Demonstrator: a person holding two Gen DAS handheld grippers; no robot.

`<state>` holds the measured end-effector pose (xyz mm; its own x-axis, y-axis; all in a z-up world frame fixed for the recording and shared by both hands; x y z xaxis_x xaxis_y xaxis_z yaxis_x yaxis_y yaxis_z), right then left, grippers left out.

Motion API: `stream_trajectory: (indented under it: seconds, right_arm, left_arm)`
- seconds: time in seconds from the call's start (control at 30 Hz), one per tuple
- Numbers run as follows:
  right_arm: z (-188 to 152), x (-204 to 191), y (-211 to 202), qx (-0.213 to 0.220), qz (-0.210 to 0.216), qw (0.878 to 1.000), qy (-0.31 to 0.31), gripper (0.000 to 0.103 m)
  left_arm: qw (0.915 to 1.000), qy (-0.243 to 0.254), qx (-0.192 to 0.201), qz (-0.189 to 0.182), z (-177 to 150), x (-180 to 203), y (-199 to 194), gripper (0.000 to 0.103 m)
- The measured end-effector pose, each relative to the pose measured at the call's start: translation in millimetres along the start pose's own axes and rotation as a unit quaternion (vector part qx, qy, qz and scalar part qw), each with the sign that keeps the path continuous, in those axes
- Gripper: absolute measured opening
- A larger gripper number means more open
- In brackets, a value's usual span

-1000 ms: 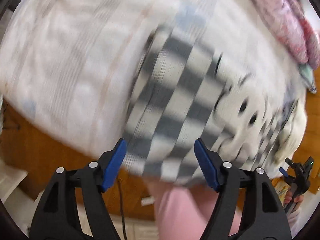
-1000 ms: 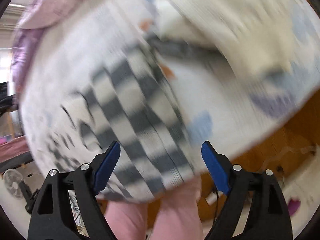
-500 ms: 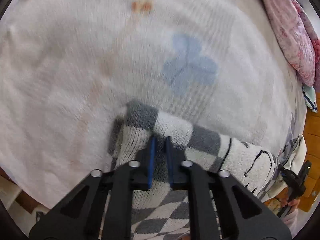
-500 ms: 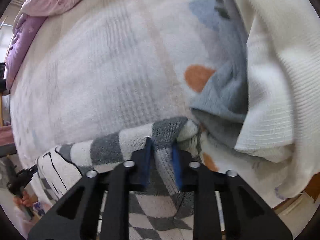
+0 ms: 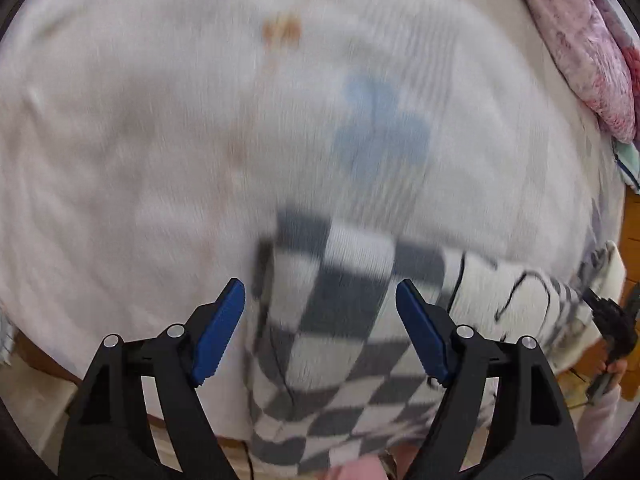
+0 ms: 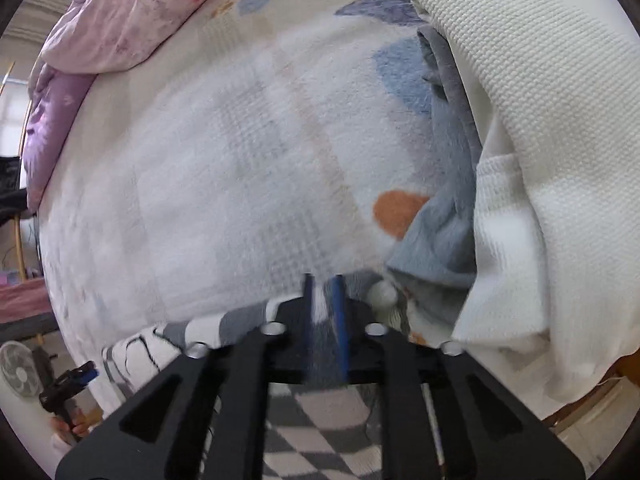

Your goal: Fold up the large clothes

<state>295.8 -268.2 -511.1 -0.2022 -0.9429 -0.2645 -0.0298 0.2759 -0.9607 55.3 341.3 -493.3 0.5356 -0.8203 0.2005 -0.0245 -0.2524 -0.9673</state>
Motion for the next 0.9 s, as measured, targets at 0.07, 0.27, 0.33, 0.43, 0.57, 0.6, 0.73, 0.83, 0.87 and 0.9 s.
stream_trajectory:
  seconds: [0.07, 0.27, 0.33, 0.43, 0.57, 0.6, 0.73, 0.83, 0.87, 0.9]
  right_arm:
    - [-6.1, 0.7, -8.2, 0.005, -0.013, 1.0, -0.013, 0.062]
    - [-17.4, 16.6, 29.2, -0.071, 0.001, 0.997, -0.001, 0.072]
    - [-22.7, 23.4, 42.6, -0.091, 0.047, 0.994, 0.033, 0.059]
    - [-27.1, 15.6, 33.8, -0.059, 0.058, 0.996, 0.022, 0.03]
    - [-28.0, 20.0, 15.2, -0.029, 0.071, 0.996, 0.052, 0.017]
    - [-25.8, 19.8, 14.6, -0.025, 0.072, 0.996, 0.05, 0.017]
    - [-6.6, 14.0, 20.2, -0.016, 0.045, 0.998, 0.046, 0.006]
    - [11.8, 17.9, 27.5, -0.004, 0.026, 0.998, 0.05, 0.007]
    - [11.6, 20.1, 36.5, -0.018, 0.023, 0.998, 0.063, 0.007]
    - [10.0, 21.3, 39.6, -0.025, 0.025, 0.997, 0.07, 0.008]
  left_arm:
    - [0.9995, -0.017, -0.027, 0.003, -6.9, -9.7, 18.3, 0.079]
    - [0.9969, -0.039, -0.044, -0.052, 0.7, -9.2, 46.7, 0.046]
    - [0.9984, -0.031, -0.036, -0.03, 0.9, -4.5, 42.3, 0.034]
    - [0.9997, -0.017, -0.01, -0.013, -3.6, 7.7, 23.4, 0.026]
    - [0.9994, -0.024, 0.023, -0.012, -7.7, 13.9, -3.0, 0.025]
    - [0.999, -0.029, 0.027, -0.021, -4.0, 12.8, -5.3, 0.025]
    - [0.9976, -0.053, 0.036, -0.027, 17.4, 2.9, -4.3, 0.025]
    - [0.9982, -0.048, 0.034, -0.013, 29.1, -1.6, 9.6, 0.027]
    - [0.9979, -0.058, 0.026, -0.015, 24.6, -4.8, 12.0, 0.035]
    - [0.9974, -0.07, 0.014, -0.009, 21.8, -5.5, 17.4, 0.04]
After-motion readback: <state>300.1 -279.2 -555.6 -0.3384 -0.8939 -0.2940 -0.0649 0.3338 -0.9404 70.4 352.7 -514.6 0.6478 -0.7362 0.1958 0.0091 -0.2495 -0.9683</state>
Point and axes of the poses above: each gripper's, at about its wrist camera, not at the fingertips, and y roughly the way its jaws point, x to its right, z to its top, the point moved 3 cm from there along y, roughly the way its jaws point, and after that the axes turned 4 degrees about y, right-handed, at the moved point
